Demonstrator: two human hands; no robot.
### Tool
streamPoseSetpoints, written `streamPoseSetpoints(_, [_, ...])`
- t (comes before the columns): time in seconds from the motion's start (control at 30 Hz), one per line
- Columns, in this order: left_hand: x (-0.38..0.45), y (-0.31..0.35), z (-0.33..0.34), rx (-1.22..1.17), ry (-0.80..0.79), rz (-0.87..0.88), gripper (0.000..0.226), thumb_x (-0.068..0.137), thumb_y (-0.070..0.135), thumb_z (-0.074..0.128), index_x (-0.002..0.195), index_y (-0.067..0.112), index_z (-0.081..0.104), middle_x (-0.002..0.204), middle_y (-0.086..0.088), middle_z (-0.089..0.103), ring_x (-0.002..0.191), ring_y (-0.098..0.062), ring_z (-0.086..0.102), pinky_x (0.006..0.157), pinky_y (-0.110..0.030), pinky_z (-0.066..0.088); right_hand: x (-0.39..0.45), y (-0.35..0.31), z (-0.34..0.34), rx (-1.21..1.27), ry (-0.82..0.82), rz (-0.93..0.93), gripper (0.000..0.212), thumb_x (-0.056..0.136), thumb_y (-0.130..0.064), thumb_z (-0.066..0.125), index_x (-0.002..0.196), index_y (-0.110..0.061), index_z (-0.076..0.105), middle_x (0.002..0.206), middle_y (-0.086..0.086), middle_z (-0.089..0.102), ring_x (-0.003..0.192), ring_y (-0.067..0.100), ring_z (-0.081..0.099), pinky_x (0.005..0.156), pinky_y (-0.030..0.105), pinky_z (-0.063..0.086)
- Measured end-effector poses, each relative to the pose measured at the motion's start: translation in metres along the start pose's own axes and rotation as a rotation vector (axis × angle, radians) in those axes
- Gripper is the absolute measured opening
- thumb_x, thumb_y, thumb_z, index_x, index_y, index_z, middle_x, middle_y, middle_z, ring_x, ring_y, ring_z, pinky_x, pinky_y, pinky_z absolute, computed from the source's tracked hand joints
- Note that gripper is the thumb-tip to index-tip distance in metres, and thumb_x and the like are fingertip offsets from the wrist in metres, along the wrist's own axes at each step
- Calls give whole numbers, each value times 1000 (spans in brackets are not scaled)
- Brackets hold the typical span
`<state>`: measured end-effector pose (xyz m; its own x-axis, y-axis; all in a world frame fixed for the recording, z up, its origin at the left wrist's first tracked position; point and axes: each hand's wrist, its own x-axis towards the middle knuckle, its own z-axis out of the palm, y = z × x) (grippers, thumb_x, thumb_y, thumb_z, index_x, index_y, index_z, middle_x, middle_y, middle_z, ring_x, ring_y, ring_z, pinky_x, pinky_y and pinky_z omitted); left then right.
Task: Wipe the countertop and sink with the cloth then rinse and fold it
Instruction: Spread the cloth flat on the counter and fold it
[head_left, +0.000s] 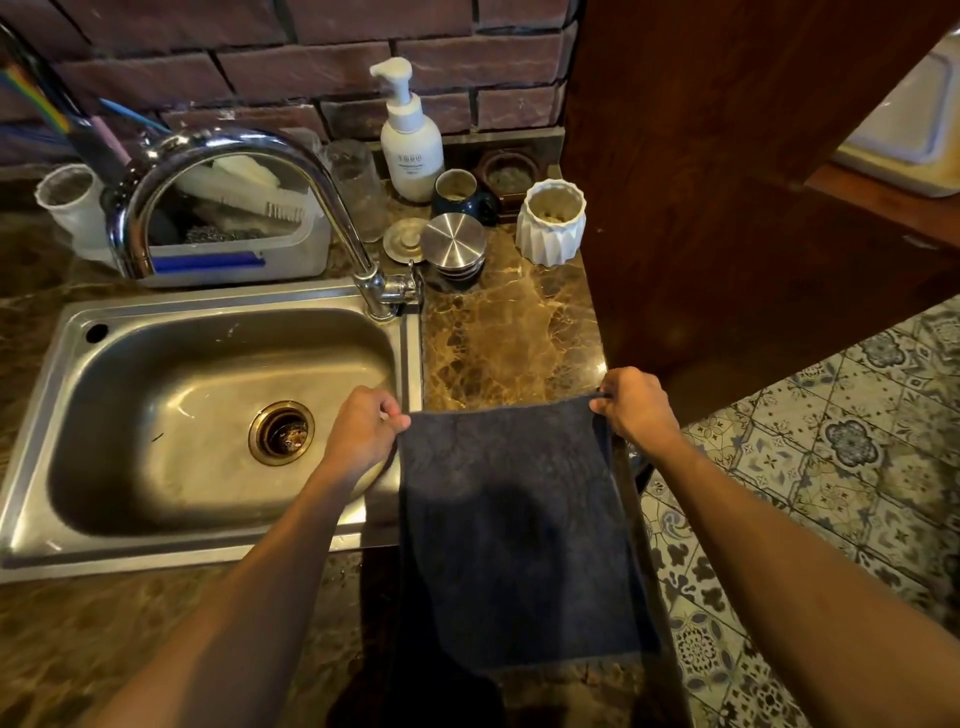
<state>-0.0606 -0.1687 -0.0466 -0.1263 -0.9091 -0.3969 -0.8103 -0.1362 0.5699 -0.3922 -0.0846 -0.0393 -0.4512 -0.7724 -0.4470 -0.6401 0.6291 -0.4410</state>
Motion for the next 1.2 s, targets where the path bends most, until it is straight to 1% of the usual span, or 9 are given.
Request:
streamPoseSetpoints(0.17, [4, 3, -13, -62, 160, -33, 24, 85, 14, 76, 75, 19, 55, 73, 2, 58, 74, -25, 58, 67, -33, 40, -2, 5, -14, 168, 102, 13, 17, 91, -19, 69, 76, -15, 63, 81, 6, 67, 84, 29, 64, 79, 41, 53])
streamPoseSetpoints(0.27, [-8, 7, -16, -74, 183, 30, 26, 84, 11, 77, 80, 22, 54, 75, 2, 57, 74, -23, 58, 69, -32, 41, -15, 4, -23, 212, 64, -27, 15, 93, -19, 67, 78, -16, 66, 75, 5, 65, 69, 22, 59, 65, 32, 46])
streamPoseSetpoints(0.4, [-38, 5, -26, 45, 189, 210, 8, 91, 18, 71, 89, 25, 68, 84, 1, 68, 82, -20, 62, 75, -34, 47, -46, 10, -35, 553, -26, -75, 16, 95, -4, 64, 80, -10, 64, 60, 7, 58, 41, 12, 53, 39, 24, 42])
streamPoseSetpoints(0.47, [-60, 3, -32, 30, 211, 233, 3, 92, 23, 70, 90, 24, 71, 77, 1, 71, 74, -21, 65, 72, -36, 52, -68, 16, -40, 694, -66, -84, 9, 94, 3, 62, 87, -2, 64, 64, 10, 59, 42, 11, 55, 39, 21, 45])
streamPoseSetpoints(0.57, [-99, 2, -34, -290, 111, 136, 9, 92, 16, 70, 91, 24, 74, 67, -5, 72, 64, -23, 69, 68, -40, 60, -99, 30, -43, 873, -118, -43, 9, 91, 9, 61, 100, 7, 64, 73, 15, 62, 55, 16, 59, 48, 20, 53])
streamPoseSetpoints(0.7, [-145, -5, -26, -672, 17, -23, 9, 86, 4, 73, 92, 10, 77, 84, -18, 76, 76, -28, 71, 80, -44, 59, -134, 49, -33, 1142, -177, 48, 10, 96, 0, 58, 99, 6, 65, 82, 18, 63, 68, 20, 61, 57, 20, 56])
streamPoseSetpoints(0.83, [-181, -15, -4, -867, 15, -228, 11, 87, 5, 73, 96, 1, 74, 97, -20, 75, 86, -26, 73, 76, -32, 62, -159, 69, -15, 1071, -123, 37, 9, 96, -3, 61, 90, 0, 68, 78, 14, 64, 66, 19, 59, 56, 26, 50])
streamPoseSetpoints(0.93, [-197, -25, 10, -858, 74, -333, 15, 85, -2, 74, 99, 1, 69, 97, -18, 72, 91, -29, 72, 73, -32, 61, -174, 80, -7, 978, -102, 64, 3, 94, 2, 62, 96, 1, 63, 74, 11, 62, 61, 18, 57, 55, 29, 47])
streamPoseSetpoints(1.2, [-219, -43, 33, -557, 138, -347, 14, 85, -2, 73, 91, 7, 64, 80, -17, 70, 71, -25, 66, 65, -37, 54, -193, 104, 20, 617, -65, 113, 12, 91, 4, 64, 94, -3, 54, 73, 12, 57, 54, 21, 54, 44, 27, 42])
